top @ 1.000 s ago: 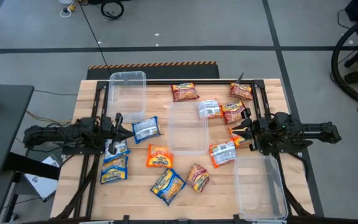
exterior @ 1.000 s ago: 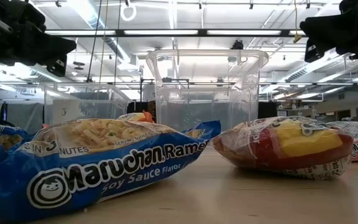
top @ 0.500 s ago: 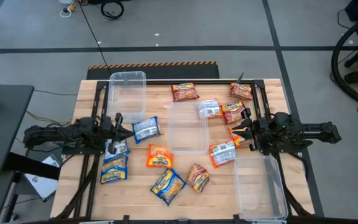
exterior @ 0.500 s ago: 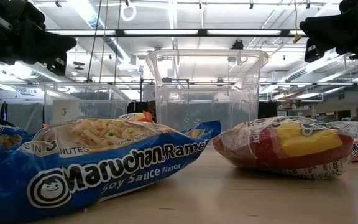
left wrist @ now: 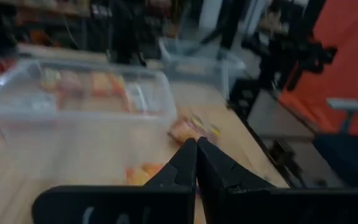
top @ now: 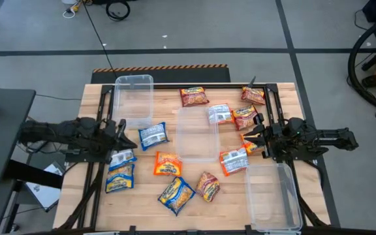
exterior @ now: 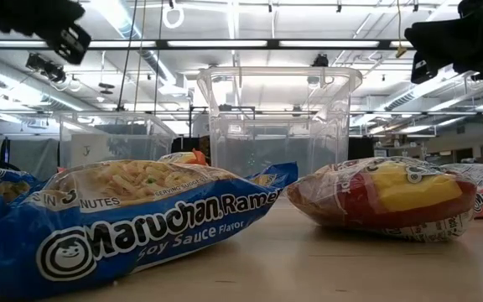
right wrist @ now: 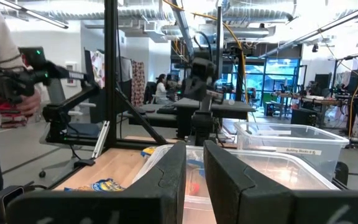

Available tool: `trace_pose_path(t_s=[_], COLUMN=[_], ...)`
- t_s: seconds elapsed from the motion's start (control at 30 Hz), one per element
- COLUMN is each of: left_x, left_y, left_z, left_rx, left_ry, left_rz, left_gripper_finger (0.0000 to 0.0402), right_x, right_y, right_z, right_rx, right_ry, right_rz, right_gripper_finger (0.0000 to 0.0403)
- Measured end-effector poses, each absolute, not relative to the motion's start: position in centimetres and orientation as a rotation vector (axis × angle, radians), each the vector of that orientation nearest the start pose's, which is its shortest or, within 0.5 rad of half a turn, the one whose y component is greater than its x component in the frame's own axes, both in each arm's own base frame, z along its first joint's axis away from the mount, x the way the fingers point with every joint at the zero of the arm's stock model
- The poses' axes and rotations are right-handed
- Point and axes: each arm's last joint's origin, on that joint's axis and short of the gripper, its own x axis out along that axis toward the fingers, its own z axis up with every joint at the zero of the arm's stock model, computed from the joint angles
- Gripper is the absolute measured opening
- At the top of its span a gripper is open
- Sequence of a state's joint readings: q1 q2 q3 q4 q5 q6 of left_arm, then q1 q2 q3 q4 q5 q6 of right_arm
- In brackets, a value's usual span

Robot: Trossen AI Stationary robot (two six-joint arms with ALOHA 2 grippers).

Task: Sort Maruchan noodles
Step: Put the blue noodle pack into the top transparent bin

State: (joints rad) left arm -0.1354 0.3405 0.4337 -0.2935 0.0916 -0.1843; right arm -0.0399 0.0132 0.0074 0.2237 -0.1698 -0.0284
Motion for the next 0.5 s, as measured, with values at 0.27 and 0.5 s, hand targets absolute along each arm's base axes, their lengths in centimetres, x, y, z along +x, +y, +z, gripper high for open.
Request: trace_pose_path(t_s=[0.27, 0.5], left_x=[13.1, 16.5], left_y=[-5.0, -7.9], left_z=[30.2, 31.3], left_rx=[-0.271, -0.218], left_ry=[0.556, 0.922], left_rz=[-0.356, -0.341], left_gripper_finger=[0.0013, 0.0013], right_x=[9.5, 9.5], right_y=[0.1, 0.1], right_z=[18.6, 18.6], right_rx=[-0.051, -0.051], right_ry=[-0.219, -0.219], right_rz=[0.127, 0.126], right_gripper_finger=[0.0064, 0.0064])
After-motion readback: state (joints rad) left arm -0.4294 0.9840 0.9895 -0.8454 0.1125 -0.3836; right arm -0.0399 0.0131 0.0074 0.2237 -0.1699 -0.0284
